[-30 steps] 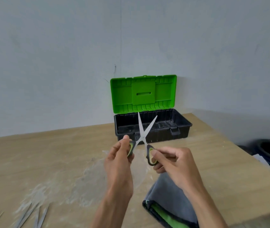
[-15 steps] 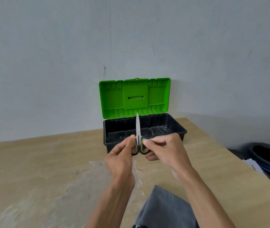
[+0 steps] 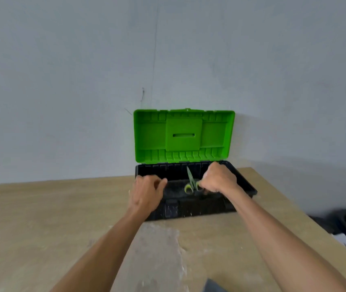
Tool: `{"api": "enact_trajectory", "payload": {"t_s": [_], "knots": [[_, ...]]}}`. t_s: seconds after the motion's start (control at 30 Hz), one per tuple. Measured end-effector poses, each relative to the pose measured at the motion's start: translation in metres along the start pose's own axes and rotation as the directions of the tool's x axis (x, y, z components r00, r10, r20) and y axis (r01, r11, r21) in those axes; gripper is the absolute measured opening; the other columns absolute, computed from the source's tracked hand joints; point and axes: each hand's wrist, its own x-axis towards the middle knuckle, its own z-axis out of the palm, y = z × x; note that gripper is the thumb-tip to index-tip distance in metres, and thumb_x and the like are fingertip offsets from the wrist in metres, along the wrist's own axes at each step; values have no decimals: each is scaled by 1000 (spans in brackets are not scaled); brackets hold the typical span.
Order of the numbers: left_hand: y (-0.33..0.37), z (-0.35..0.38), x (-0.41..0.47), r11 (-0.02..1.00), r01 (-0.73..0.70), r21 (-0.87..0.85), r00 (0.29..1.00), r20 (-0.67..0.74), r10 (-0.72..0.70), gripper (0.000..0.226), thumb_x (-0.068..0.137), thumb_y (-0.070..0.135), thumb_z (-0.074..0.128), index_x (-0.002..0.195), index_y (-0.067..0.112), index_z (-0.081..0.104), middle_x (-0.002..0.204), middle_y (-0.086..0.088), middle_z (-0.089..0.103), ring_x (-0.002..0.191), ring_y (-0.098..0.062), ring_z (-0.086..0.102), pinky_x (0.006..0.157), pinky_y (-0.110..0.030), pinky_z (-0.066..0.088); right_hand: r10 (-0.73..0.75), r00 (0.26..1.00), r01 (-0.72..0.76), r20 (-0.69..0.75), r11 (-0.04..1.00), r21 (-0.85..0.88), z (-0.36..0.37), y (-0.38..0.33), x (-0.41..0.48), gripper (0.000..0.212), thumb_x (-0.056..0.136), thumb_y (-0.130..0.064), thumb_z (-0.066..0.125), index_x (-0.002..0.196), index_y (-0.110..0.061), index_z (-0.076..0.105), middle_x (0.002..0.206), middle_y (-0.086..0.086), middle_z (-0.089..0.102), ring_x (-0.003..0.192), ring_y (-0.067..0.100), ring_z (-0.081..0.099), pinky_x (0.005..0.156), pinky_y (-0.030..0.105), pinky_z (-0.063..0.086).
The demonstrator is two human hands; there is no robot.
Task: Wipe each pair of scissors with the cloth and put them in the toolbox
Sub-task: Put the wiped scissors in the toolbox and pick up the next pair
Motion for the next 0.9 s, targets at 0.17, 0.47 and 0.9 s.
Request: {"api": "enact_trajectory", "payload": {"t_s": [0.17, 0.47, 0.9], "knots": [[-19, 11, 6, 970, -141, 196, 989, 66, 130, 60, 98, 58, 32, 62, 16, 56, 72, -11, 70, 76, -31, 65, 69, -36, 45, 70, 988, -54, 135, 992, -116, 31, 2, 29, 41, 87, -11, 61, 128, -8, 65, 131, 12, 69, 120, 32, 68, 89, 33, 52], [-13, 7, -1, 943, -131, 307, 991, 37, 126, 67, 99, 57, 31, 71, 9, 68, 79, -13, 72, 81, -29, 63, 79, -35, 42, 118, 963, -105, 241, 992, -68, 55, 8, 42, 27, 74, -24, 60, 96, -10, 67, 98, 6, 70, 99, 28, 71, 89, 34, 56], [4, -16, -16, 977, -107, 184, 981, 179, 74, 52, 102, 47, 35, 77, 11, 64, 91, -17, 68, 101, -33, 56, 77, -43, 48, -148, 977, 151, -153, 989, 5, 41, 3, -16, 37, 104, -45, 58, 99, -15, 78, 95, 12, 78, 102, 35, 69, 82, 41, 59]]}}
